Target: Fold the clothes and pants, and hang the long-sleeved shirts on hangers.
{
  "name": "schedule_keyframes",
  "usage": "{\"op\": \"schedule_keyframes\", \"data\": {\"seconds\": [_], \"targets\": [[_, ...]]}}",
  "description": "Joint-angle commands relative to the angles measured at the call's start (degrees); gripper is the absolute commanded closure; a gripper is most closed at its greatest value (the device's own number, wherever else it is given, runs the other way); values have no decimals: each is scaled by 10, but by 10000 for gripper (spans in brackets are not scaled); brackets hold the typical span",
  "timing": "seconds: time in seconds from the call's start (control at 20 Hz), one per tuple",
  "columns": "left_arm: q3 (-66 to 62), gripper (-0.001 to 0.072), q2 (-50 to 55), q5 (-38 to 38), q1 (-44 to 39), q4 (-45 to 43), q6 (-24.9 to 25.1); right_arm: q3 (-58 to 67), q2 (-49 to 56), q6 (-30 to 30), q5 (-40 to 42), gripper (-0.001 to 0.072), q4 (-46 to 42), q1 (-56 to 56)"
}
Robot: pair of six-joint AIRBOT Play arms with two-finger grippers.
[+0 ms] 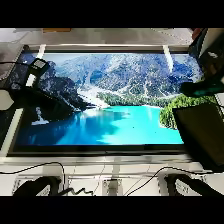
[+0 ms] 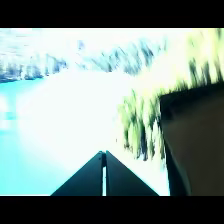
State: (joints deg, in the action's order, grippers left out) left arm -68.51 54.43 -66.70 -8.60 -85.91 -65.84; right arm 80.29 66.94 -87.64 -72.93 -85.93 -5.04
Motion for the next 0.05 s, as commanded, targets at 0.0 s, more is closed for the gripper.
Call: {"op": "schedule_keyframes", "data": {"seconds": [0.0], "targets": [[-1,21,0,0,1,0,0,0,14,-2,62,673,-58,76]]}}
